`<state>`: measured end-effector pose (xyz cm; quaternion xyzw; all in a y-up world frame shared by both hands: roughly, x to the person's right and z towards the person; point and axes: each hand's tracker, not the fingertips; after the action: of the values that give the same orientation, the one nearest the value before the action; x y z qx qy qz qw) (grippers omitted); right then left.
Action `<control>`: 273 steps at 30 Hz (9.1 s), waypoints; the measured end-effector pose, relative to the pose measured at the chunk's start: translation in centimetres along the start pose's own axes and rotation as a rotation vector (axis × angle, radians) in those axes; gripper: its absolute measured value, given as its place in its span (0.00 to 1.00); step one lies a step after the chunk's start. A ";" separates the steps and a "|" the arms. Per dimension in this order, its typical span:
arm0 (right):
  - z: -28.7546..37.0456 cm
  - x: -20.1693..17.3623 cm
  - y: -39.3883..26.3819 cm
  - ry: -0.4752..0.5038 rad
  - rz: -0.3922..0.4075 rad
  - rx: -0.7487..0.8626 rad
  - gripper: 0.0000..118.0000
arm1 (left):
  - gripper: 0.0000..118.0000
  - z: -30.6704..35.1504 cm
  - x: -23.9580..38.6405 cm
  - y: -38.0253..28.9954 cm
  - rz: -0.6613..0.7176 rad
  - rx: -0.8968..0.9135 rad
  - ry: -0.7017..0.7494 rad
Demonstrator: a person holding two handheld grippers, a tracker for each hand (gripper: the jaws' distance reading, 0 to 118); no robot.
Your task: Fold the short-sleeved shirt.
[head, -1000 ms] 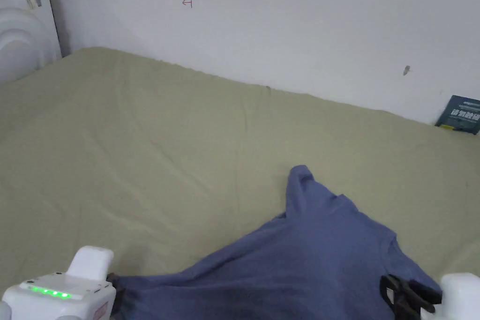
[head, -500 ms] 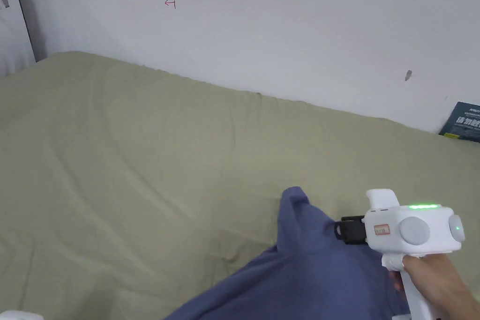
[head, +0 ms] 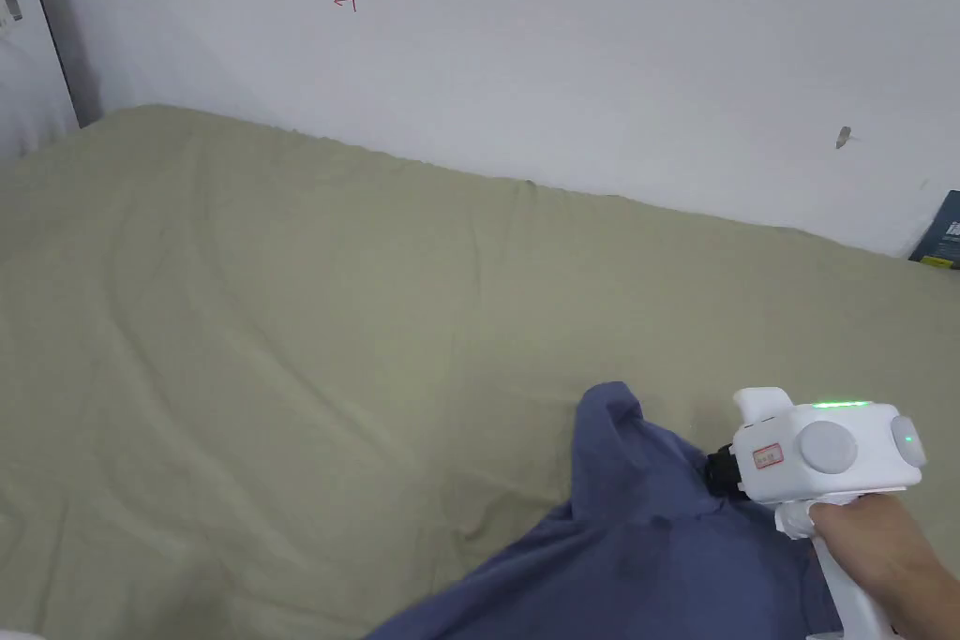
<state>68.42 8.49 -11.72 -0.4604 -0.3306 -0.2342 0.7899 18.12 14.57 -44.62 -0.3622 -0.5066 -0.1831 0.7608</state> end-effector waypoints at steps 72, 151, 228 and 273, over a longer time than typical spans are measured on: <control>30.1 -2.8 -26.6 -0.210 -0.152 0.483 0.01 | 0.00 4.2 3.1 2.8 -0.114 0.157 -0.043; 23.0 -2.7 -37.5 -0.113 -0.354 0.257 0.03 | 0.00 0.2 4.3 -3.8 -0.434 -0.072 -0.004; 17.9 -4.6 -34.9 -0.161 -0.374 0.311 0.07 | 0.08 -17.1 5.3 2.9 -0.313 -0.058 0.000; 25.5 0.1 -28.1 -0.071 -0.310 0.211 0.08 | 0.01 -0.2 3.8 2.8 -0.251 -0.037 -0.083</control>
<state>41.73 17.85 13.60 -0.3268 -0.4479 -0.3007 0.7760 21.67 16.68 -42.22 -0.3170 -0.5754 -0.2709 0.7036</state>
